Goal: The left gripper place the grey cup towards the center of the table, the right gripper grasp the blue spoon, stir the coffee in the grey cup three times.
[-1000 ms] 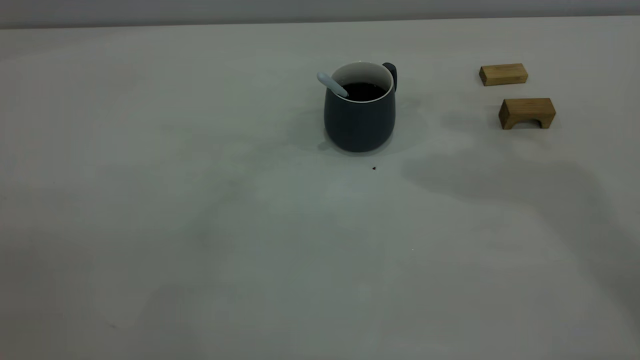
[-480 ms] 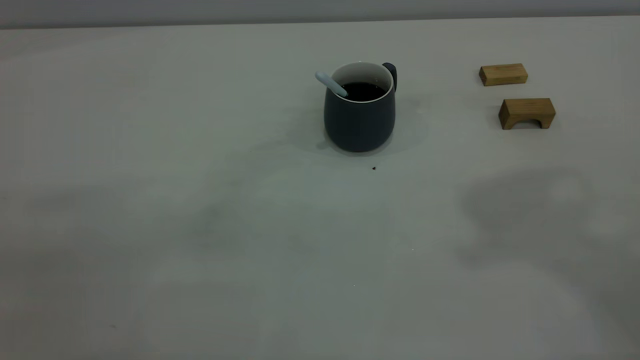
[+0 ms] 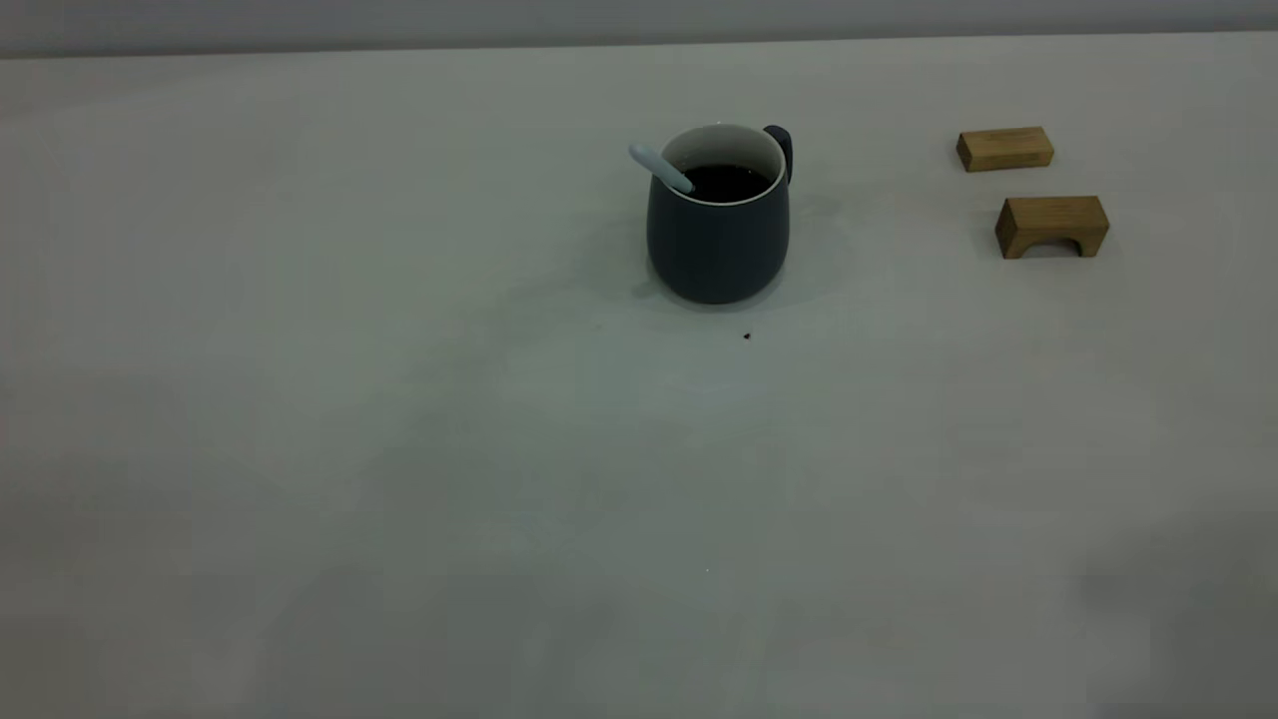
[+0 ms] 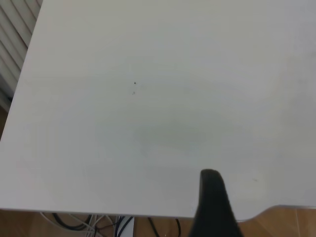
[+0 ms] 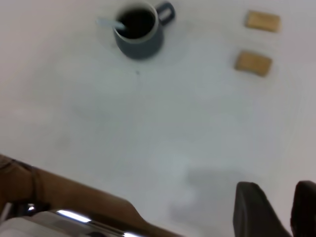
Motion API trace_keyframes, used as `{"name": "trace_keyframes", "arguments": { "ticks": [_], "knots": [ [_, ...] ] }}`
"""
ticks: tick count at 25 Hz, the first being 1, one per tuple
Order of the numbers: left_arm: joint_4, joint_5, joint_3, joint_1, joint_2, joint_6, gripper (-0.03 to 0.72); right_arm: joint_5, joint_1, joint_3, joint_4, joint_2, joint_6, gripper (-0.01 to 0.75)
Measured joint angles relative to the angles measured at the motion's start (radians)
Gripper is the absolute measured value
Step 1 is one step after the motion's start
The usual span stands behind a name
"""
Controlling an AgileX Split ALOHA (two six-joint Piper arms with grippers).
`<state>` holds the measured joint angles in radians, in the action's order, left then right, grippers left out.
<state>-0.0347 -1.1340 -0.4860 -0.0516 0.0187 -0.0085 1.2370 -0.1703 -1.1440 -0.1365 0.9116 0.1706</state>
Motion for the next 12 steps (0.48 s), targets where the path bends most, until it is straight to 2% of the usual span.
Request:
{"name": "trace_keyframes", "arguments": {
  "ticks": [8, 12],
  "knots": [
    [0.000, 0.000, 0.000, 0.000, 0.000, 0.000, 0.585, -0.005, 0.000, 0.326, 0.001, -0.487, -0.001, 0.236],
    [0.000, 0.000, 0.000, 0.000, 0.000, 0.000, 0.585, -0.068, 0.000, 0.465, 0.004, -0.650, -0.001, 0.236]
  ]
}}
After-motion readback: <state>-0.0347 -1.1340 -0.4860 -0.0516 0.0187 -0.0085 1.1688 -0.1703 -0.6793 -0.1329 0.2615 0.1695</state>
